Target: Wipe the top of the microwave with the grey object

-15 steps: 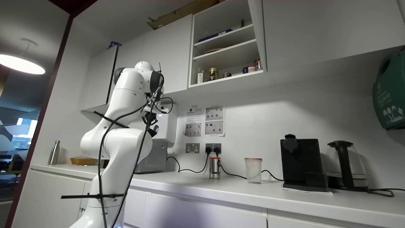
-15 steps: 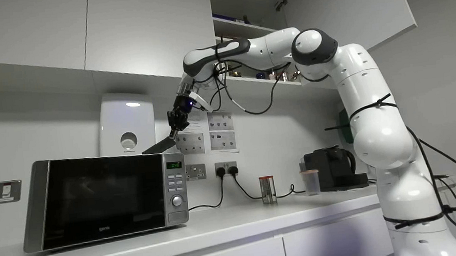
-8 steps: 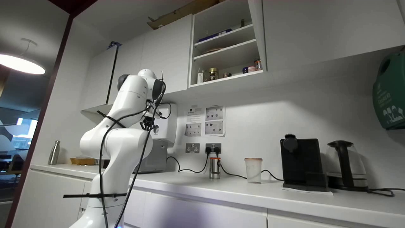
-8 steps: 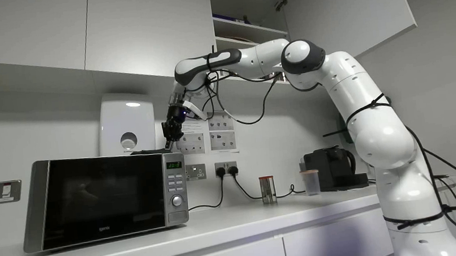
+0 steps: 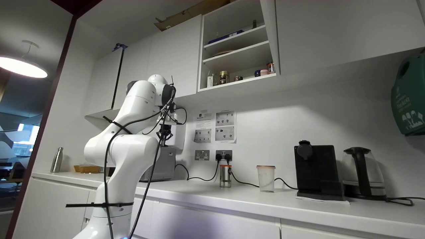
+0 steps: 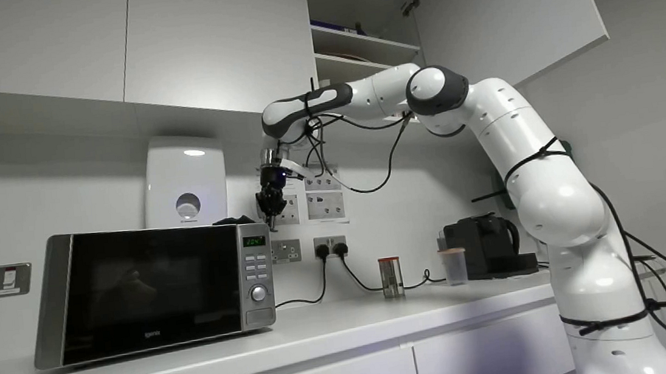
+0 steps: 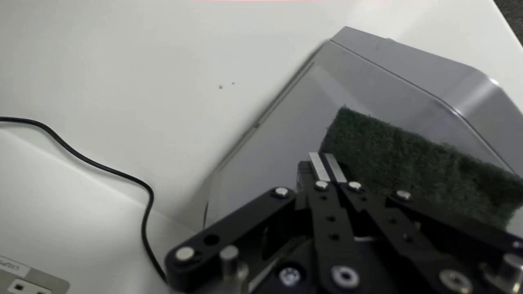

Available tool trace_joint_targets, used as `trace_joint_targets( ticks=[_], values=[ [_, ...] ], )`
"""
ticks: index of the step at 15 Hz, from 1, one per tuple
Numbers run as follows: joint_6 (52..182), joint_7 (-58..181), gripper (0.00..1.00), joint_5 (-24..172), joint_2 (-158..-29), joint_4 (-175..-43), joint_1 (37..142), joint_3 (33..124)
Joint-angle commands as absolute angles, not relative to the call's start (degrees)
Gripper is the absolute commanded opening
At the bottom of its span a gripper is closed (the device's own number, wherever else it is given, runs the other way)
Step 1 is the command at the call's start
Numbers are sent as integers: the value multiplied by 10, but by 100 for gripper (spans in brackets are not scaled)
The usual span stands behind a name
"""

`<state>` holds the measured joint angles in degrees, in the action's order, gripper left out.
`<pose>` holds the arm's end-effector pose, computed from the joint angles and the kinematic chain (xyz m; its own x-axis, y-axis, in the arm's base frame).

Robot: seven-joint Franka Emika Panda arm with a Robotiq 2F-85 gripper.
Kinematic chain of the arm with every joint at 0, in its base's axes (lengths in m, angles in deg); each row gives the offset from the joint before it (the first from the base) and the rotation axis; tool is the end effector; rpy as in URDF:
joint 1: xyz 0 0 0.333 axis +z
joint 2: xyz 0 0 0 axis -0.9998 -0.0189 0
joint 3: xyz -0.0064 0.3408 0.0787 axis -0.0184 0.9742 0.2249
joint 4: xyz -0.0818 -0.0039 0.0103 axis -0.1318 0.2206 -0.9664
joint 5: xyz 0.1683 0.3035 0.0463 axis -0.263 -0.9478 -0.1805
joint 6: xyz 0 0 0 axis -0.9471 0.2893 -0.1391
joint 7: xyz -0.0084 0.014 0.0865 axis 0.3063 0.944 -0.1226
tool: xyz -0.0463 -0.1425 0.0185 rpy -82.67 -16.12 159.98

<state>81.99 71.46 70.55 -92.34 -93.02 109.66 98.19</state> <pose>0.5130 0.3488 0.5871 0.7478 0.6468 0.1500 0.6604 -0.7480 -0.0665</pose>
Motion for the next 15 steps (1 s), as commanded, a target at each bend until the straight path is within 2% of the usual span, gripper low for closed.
trace_joint_targets(
  ticks=[1, 15],
  values=[
    [788, 699, 0, 727, -930, -918, 1093, 964],
    [734, 703, 0, 773, -952, -832, 1148, 984]
  ],
)
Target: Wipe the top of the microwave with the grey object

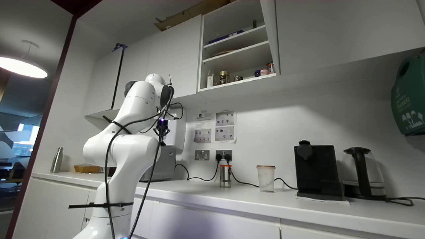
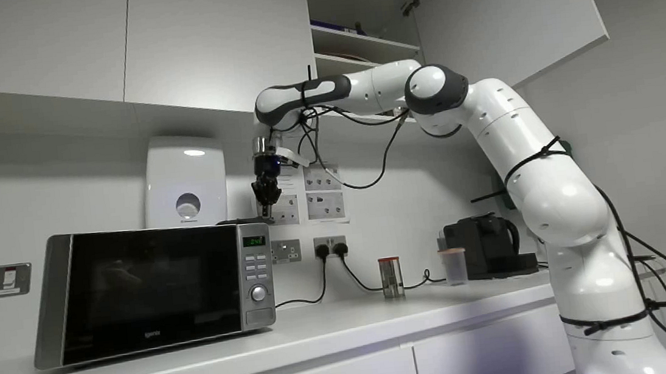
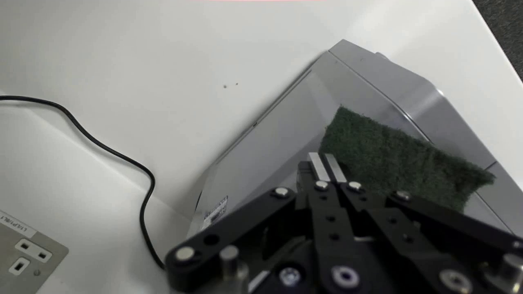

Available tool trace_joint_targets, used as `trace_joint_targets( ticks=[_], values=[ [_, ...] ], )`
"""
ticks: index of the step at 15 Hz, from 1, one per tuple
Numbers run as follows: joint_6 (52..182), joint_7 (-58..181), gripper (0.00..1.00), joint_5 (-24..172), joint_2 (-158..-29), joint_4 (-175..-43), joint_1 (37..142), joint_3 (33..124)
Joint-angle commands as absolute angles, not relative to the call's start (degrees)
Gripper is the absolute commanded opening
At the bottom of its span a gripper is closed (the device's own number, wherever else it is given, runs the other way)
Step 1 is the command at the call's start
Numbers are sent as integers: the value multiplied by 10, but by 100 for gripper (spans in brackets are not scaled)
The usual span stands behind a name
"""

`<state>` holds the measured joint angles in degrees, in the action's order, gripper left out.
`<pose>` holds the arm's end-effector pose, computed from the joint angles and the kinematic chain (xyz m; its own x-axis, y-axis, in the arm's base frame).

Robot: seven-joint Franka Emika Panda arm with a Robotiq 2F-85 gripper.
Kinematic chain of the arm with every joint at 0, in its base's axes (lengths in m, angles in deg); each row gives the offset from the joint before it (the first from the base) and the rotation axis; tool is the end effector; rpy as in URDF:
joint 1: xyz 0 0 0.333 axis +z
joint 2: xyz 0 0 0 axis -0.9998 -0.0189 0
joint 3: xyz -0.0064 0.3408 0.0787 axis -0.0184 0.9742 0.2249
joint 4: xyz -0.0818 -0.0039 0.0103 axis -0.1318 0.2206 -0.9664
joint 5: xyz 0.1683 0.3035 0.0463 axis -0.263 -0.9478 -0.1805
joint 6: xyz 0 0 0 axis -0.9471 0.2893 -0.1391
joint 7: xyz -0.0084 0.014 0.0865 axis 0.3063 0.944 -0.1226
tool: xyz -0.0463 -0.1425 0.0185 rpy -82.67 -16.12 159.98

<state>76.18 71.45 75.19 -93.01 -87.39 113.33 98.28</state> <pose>0.4938 0.3662 0.6125 0.7017 0.7008 0.1284 0.7058 -0.7083 0.0090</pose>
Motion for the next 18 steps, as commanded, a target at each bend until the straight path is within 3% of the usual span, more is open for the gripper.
trace_joint_targets(
  ticks=[1, 18],
  values=[
    [733, 702, 0, 778, -955, -831, 1153, 984],
    [675, 713, 0, 816, -1072, -694, 1238, 995]
  ],
)
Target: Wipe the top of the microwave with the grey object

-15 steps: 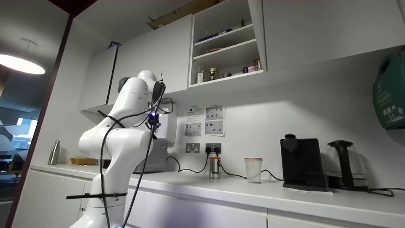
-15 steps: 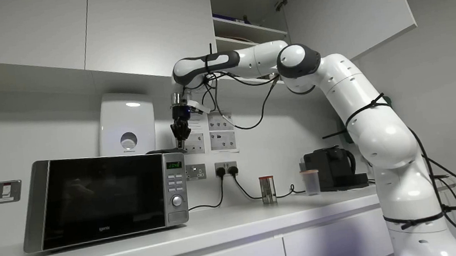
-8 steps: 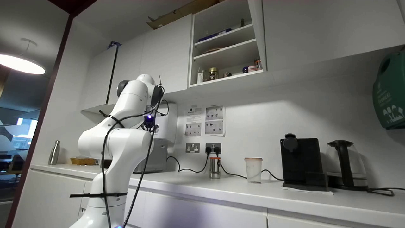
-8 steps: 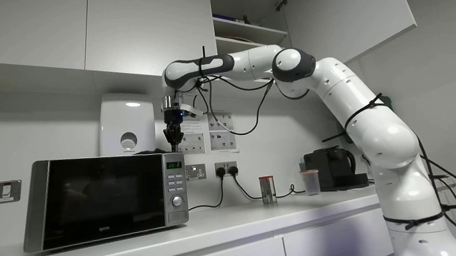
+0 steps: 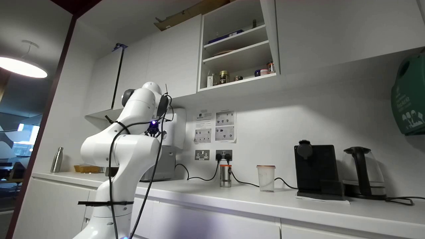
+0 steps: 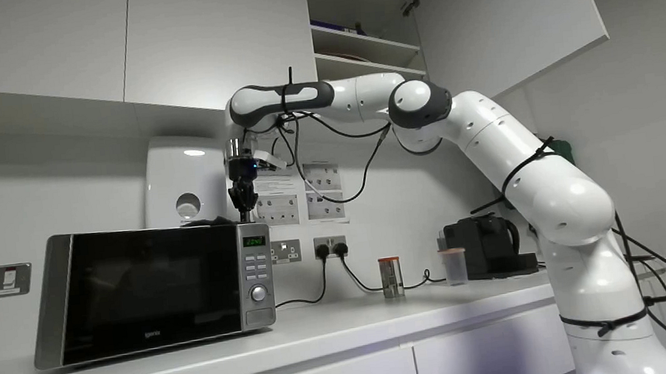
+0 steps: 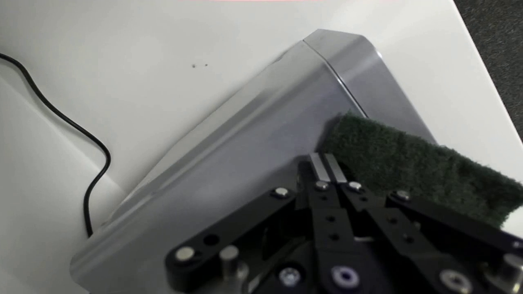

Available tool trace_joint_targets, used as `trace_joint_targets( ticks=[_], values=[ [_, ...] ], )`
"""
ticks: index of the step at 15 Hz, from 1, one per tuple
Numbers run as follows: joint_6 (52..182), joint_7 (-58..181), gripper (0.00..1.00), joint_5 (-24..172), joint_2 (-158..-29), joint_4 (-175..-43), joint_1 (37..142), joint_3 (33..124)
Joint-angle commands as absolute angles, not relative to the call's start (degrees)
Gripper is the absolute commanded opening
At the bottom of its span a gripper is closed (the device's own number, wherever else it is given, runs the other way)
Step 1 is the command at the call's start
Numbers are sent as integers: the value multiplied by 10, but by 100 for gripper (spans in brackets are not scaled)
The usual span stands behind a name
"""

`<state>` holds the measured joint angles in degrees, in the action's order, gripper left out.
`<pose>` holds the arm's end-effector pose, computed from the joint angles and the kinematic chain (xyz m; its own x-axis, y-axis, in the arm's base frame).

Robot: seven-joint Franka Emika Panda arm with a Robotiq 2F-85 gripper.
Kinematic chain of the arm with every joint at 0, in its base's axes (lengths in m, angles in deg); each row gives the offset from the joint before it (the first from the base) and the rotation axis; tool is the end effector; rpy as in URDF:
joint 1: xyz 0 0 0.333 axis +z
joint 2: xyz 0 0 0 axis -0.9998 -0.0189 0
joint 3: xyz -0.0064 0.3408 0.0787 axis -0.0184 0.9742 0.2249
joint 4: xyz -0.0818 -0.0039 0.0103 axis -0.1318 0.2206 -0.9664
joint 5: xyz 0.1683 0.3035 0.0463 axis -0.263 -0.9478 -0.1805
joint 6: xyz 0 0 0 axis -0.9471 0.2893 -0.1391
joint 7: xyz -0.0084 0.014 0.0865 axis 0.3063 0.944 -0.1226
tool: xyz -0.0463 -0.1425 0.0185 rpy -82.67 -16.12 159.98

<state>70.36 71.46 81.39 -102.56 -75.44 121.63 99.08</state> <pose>0.4812 0.4393 0.5896 0.6077 0.7911 0.0689 0.7888 -0.6114 0.0626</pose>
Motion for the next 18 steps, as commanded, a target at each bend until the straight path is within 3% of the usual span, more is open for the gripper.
trace_joint_targets(
  ticks=[1, 18],
  values=[
    [675, 715, 0, 812, -1079, -684, 1243, 995],
    [663, 715, 0, 791, -1122, -616, 1213, 976]
  ],
)
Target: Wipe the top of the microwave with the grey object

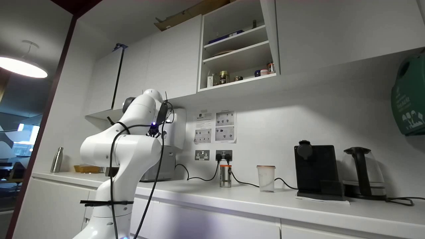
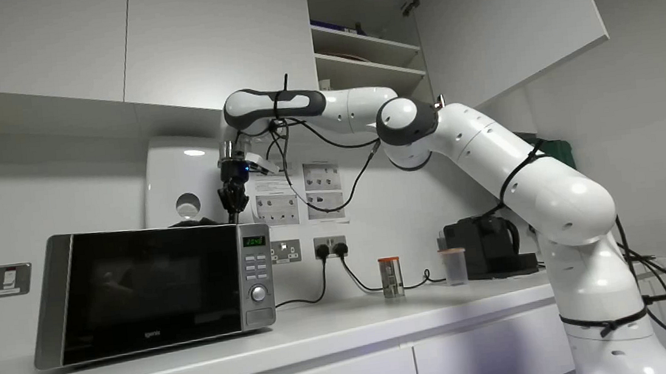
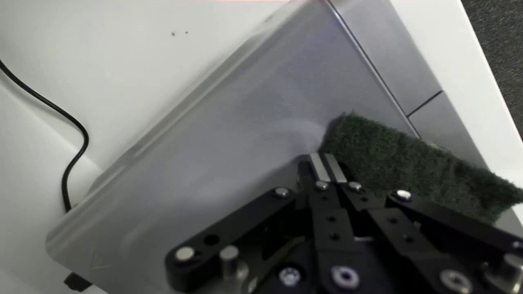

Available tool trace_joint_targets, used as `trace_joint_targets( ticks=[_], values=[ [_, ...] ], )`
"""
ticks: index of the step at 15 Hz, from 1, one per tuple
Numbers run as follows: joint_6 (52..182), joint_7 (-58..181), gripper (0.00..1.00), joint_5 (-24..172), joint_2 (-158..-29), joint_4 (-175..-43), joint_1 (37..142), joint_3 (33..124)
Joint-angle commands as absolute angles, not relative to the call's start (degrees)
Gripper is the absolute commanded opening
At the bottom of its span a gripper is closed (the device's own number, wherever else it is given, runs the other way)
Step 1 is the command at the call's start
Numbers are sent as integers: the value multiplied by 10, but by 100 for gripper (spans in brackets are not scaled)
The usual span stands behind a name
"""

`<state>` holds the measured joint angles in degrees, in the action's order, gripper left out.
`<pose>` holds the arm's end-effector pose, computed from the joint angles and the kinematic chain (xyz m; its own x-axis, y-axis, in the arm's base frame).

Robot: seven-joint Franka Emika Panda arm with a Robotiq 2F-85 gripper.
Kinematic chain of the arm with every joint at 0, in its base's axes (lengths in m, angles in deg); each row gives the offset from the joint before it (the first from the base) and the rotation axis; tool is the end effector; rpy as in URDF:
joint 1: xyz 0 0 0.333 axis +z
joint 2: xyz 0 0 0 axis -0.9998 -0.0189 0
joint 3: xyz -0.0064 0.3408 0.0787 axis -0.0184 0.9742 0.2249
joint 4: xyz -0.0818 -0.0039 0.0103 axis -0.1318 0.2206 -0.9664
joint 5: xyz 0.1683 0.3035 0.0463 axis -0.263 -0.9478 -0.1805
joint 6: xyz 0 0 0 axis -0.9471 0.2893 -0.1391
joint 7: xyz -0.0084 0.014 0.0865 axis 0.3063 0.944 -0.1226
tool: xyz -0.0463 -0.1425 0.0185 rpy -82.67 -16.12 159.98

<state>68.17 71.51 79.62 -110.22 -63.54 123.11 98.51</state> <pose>0.5040 0.4600 0.5845 0.6146 0.7810 0.1107 0.7854 -0.6190 0.0064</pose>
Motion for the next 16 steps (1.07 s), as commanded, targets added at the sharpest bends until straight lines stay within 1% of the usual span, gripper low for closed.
trace_joint_targets(
  ticks=[1, 5, 11, 16],
  values=[
    [664, 715, 0, 790, -1120, -618, 1205, 975],
    [668, 711, 0, 789, -1109, -635, 1179, 973],
    [676, 717, 0, 795, -1075, -681, 1168, 977],
    [691, 720, 0, 785, -1022, -764, 1157, 981]
  ],
)
